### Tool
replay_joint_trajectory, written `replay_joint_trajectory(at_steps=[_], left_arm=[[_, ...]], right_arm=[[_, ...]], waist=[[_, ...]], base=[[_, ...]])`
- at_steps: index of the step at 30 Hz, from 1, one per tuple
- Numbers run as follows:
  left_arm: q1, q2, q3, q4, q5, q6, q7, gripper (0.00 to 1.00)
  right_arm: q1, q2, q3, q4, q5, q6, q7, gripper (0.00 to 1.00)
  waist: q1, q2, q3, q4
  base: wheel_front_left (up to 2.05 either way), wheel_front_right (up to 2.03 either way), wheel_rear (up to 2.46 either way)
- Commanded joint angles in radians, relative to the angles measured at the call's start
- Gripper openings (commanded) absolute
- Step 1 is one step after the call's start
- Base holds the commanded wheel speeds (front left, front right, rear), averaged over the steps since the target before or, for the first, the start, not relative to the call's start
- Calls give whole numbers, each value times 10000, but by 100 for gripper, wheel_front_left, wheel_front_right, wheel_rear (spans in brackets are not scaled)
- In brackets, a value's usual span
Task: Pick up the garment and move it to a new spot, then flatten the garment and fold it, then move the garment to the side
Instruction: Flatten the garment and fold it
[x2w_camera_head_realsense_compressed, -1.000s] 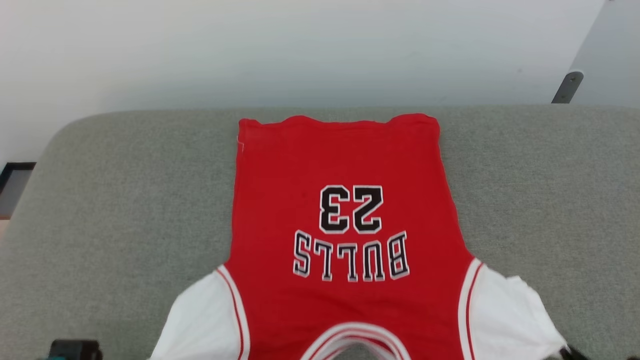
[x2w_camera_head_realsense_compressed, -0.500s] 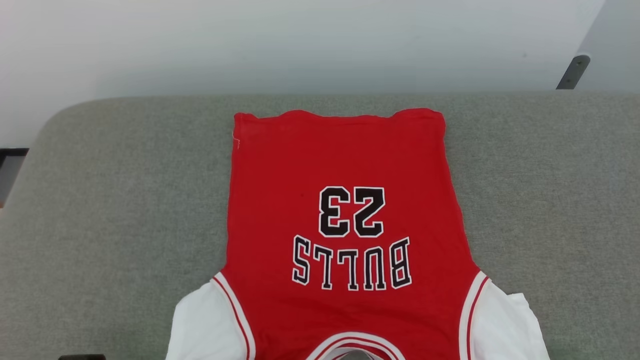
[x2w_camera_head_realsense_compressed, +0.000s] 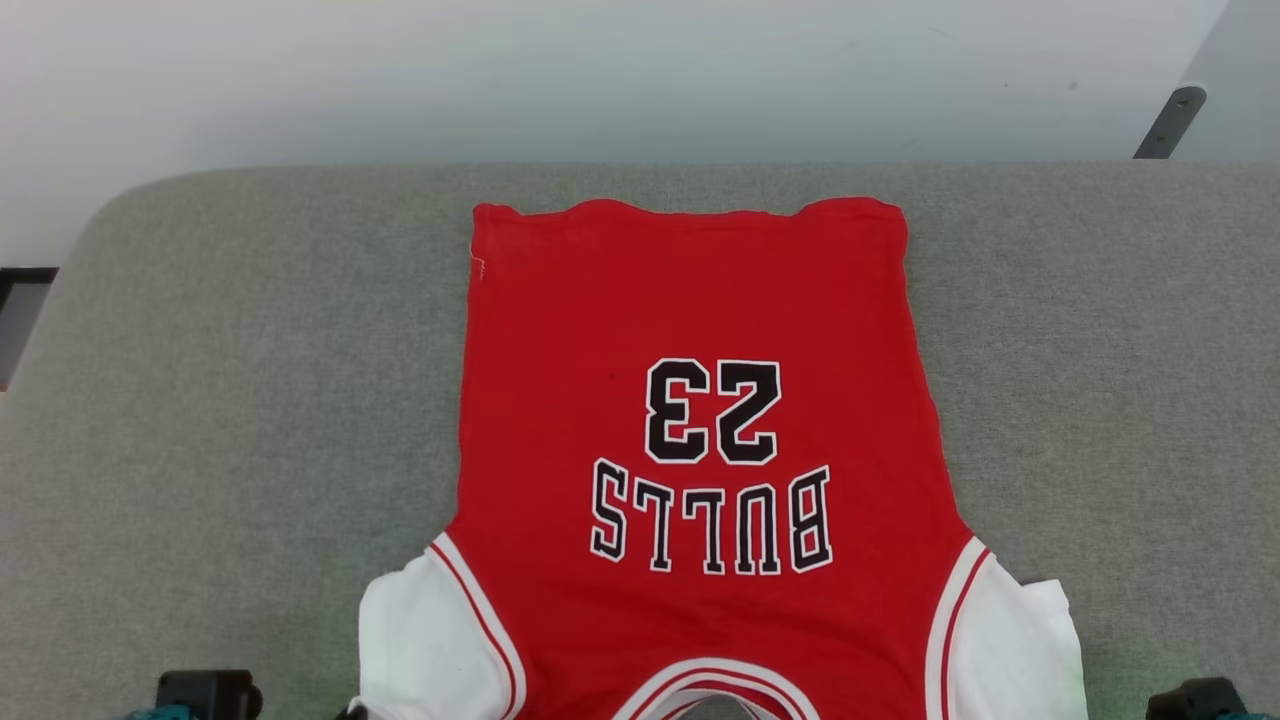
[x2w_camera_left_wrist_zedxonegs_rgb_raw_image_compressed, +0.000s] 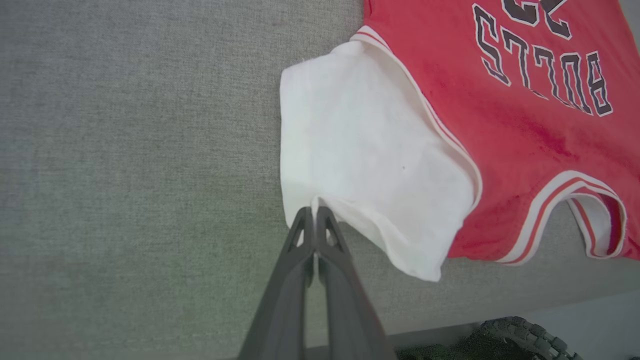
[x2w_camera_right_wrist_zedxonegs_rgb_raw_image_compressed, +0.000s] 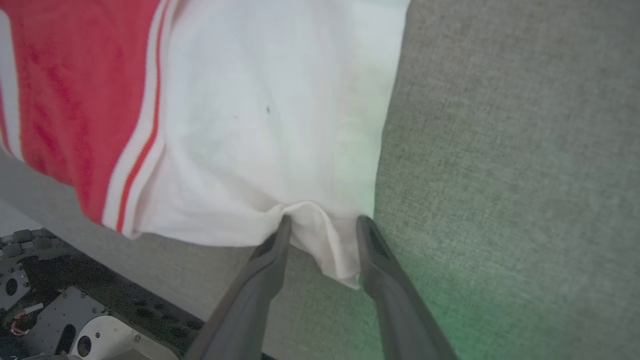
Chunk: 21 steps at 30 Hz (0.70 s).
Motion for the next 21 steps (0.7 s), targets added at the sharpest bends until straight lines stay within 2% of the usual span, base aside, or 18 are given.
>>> replay_joint_trajectory(at_steps=[1,5,9,13,17,21], left_arm=[[-99,-78,-9,-3,102,-38,-23,0],[-104,-134,-36,-22,131,-25,-60,0],[-123,-187,-44,-111,234,-20,-134,0],[-393,-332,-158,-180,433,-120,20,0],[-830,-533,-263,-162,701,-210,191,0],[-1429,-859,-444,-107,1085,-387,443,0]], right_arm=[[-128,-89,39,30,219,-35,203,100],[-179,-485,-99,-1019,839,-23,602,100],[-322,-786,-871,-2372,1152,-22,1117,100],[-884,-670,-1481,-3169,1191,-22,1756,100],[-2141,-570,-1700,-3054,994,-22,2162,100],[-3732,-425,-1873,-2023,844,-22,2332,100]], waist=[[0,0,2,8],[0,0,-39,14],[0,0,-44,54],[0,0,66,323],[0,0,316,692],[0,0,715,1238]], base=[[0,0,0],[0,0,0],[0,0,0],[0,0,0],[0,0,0],[0,0,0]])
